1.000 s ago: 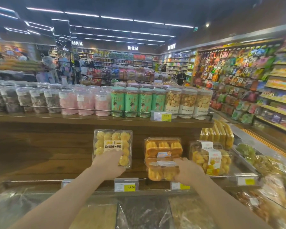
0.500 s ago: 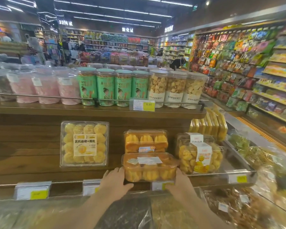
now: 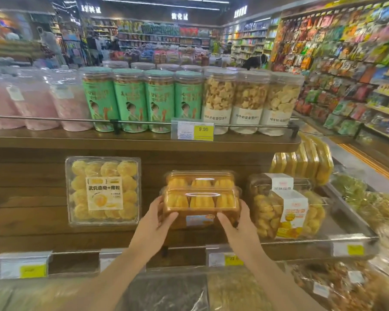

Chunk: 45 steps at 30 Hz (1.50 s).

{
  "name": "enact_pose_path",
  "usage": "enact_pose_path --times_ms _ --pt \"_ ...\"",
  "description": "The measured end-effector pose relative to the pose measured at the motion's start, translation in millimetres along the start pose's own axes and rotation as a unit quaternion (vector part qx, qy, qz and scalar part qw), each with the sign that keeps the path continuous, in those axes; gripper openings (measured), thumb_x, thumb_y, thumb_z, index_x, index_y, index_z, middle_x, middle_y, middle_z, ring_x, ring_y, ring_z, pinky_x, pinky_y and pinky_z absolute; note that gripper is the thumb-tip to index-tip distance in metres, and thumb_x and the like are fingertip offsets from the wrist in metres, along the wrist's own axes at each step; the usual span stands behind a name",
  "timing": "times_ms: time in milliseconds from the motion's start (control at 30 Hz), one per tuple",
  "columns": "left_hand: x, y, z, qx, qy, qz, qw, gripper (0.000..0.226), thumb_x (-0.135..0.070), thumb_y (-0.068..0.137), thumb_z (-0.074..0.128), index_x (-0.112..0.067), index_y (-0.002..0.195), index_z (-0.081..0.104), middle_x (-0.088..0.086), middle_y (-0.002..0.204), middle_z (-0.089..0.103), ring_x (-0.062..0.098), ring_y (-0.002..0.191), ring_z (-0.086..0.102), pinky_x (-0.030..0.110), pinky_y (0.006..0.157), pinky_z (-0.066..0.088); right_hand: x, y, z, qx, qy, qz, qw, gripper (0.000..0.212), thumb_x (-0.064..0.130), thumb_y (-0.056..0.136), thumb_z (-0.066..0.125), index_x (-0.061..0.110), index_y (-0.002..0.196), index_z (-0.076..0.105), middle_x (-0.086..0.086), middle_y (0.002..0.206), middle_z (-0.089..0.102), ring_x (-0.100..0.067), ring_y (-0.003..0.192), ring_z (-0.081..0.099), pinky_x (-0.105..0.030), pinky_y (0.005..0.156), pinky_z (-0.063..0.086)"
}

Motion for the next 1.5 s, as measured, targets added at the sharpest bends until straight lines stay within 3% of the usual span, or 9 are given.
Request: enact_pose_path --times_ms 133,300,533,733,867,1233,1367,1500 --pt "-3 6 -8 -0.024 0.046 0.001 0.999 0.064 -0.048 0.096 0.062 -0.029 0.152 0.037 -0.023 0.114 0.057 -0.005 0.092 0.062 0.009 0.076 0.05 0 12 -4 -0.023 -0.007 -0.004 1.0 0.074 0.058 0.091 0.06 0.029 0.152 0.028 0.005 0.138 0.056 -0.018 0.124 0.057 -0.036 0.102 0.049" --pt "-3 12 -5 -0.002 0.055 0.002 0.998 0.07 -0.048 0.091 0.069 -0.028 0.15 0.037 -0.018 0.119 0.061 0.002 0.095 0.068 0.025 0.092 0.056 -13 18 -7 -0.013 -0.023 -0.003 1.0 0.075 0.054 0.094 0.059 0.028 0.154 0.022 0.003 0.141 0.054 -0.019 0.126 0.055 -0.035 0.104 0.047" --pt "3 16 -5 0.009 0.075 -0.001 0.997 0.073 -0.054 0.089 0.069 -0.03 0.149 0.035 -0.021 0.11 0.061 0.0 0.09 0.068 0.024 0.086 0.058 -16 18 -5 -0.009 -0.026 -0.002 1.0 0.08 0.055 0.093 0.059 0.028 0.156 0.017 0.002 0.143 0.053 -0.02 0.128 0.055 -0.034 0.104 0.047" --pt "-4 10 -10 0.01 0.093 0.004 0.996 0.075 -0.054 0.089 0.069 -0.03 0.151 0.035 -0.022 0.112 0.062 0.001 0.091 0.069 0.025 0.085 0.059 -12 16 -12 0.013 -0.042 0.011 0.999 0.099 0.055 0.09 0.065 0.027 0.161 0.001 0.001 0.155 0.043 -0.022 0.138 0.047 -0.04 0.112 0.043" --pt "-8 7 -13 0.009 0.113 0.016 0.993 0.077 -0.052 0.089 0.071 -0.03 0.152 0.034 -0.016 0.127 0.066 0.001 0.094 0.07 0.027 0.089 0.06 -3 15 -15 0.019 -0.048 -0.003 0.999 0.099 0.047 0.088 0.072 0.029 0.16 0.005 0.004 0.153 0.044 -0.018 0.138 0.045 -0.04 0.115 0.041" --pt "-18 -5 -22 0.012 0.153 -0.008 0.988 0.088 -0.055 0.087 0.072 -0.031 0.157 0.024 -0.009 0.147 0.055 0.007 0.101 0.068 0.03 0.091 0.058 18 5 -27 0.011 -0.077 -0.011 0.997 0.111 0.046 0.082 0.078 0.027 0.161 0.002 0.001 0.159 0.033 -0.021 0.145 0.035 -0.043 0.117 0.035" --pt "-24 -9 -34 0.003 0.202 0.002 0.979 0.086 -0.062 0.088 0.065 -0.032 0.157 0.023 -0.01 0.148 0.054 0.009 0.108 0.066 0.034 0.094 0.058 30 -7 -34 0.021 -0.087 -0.041 0.995 0.095 0.039 0.082 0.078 0.034 0.156 0.019 0.003 0.153 0.037 -0.017 0.138 0.041 -0.039 0.113 0.039" --pt "-39 -13 -63 -0.006 0.294 0.037 0.955 0.078 -0.074 0.088 0.053 -0.036 0.153 0.031 -0.014 0.145 0.055 0.012 0.116 0.064 0.036 0.091 0.058 53 -15 -37 0.045 -0.165 -0.069 0.983 0.09 0.044 0.085 0.074 0.032 0.155 0.019 0.002 0.157 0.032 -0.02 0.14 0.039 -0.039 0.112 0.039"
Point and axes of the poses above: each hand's wrist, its own y-axis towards the middle knuckle, its own z-axis out of the palm, x = y × z, the point moved 1 cm from there along y, towards the middle knuckle
